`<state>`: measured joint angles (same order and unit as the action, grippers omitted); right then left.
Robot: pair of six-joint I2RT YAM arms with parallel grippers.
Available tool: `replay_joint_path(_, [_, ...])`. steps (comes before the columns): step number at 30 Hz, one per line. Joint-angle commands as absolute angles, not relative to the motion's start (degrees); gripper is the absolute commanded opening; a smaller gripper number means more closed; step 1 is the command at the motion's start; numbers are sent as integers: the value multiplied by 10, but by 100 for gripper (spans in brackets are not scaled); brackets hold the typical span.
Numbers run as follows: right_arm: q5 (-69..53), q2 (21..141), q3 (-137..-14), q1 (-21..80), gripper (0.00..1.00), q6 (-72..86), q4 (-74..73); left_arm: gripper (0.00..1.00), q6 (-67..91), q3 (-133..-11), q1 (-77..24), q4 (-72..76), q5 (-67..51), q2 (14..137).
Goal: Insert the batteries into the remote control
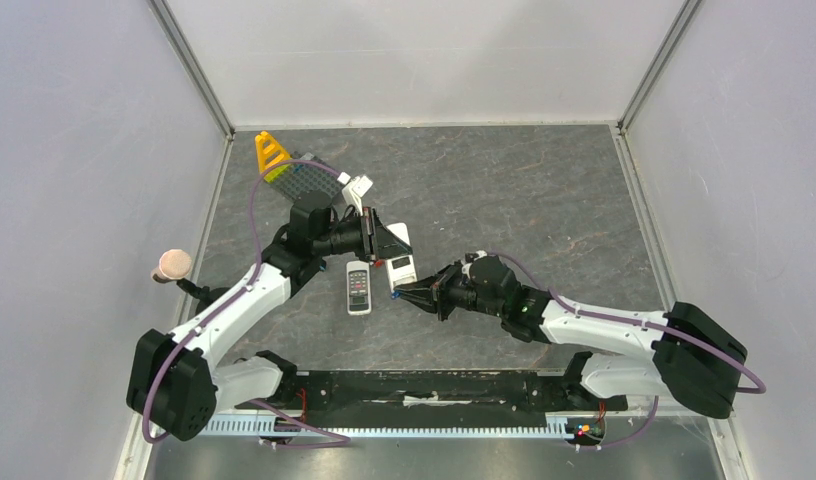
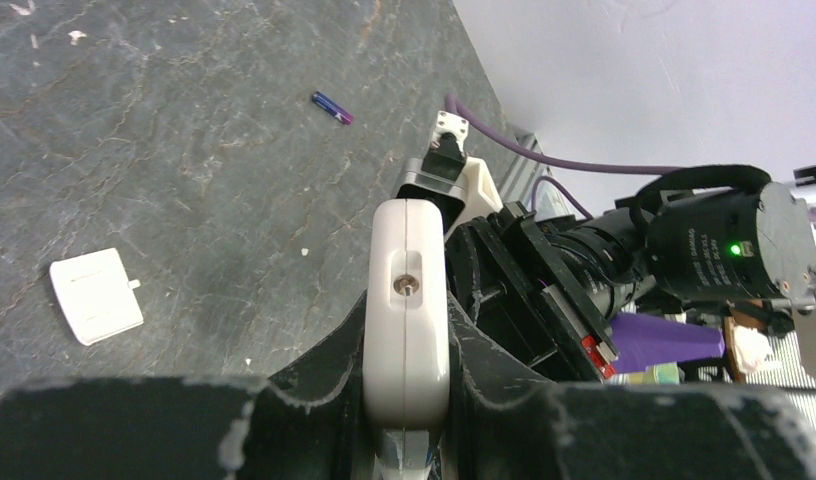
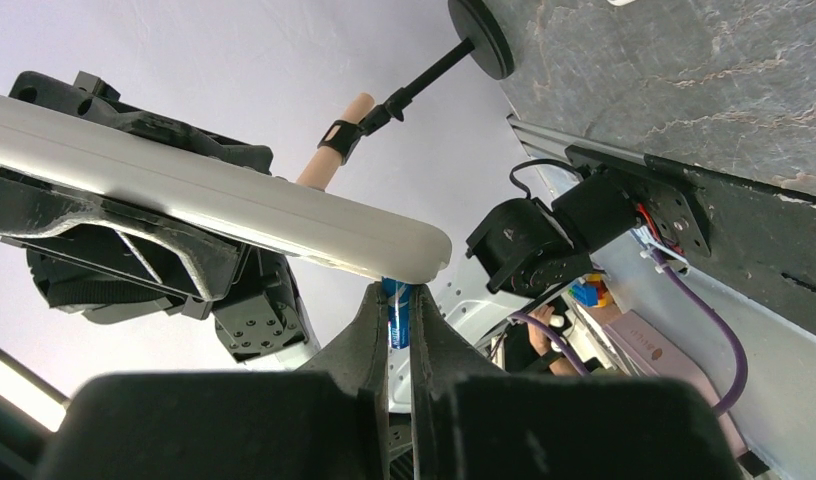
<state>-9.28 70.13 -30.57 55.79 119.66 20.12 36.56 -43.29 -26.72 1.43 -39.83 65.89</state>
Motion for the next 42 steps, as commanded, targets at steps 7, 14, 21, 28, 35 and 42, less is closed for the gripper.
replay_joint_path(7, [-69,683,-271,556,6,1302,206,2,346,-464,-265,52,-489,661])
replay_joint_path(14, [-51,675,-269,551,9,1310,186,2,351,-464,-265,53,-485,665])
replay_joint_path(21, [-33,679,-272,548,13,1318,178,2,355,-464,-265,56,-491,666])
replay_joint_path(28, [-21,688,-302,548,29,1305,146,2,373,-463,-265,57,-485,676])
replay_joint_path(35, [-30,707,-316,548,34,1301,158,2,382,-459,-265,58,-476,686])
replay_joint_path(42, [-23,698,-313,548,38,1301,164,2,376,-465,-265,23,-452,705])
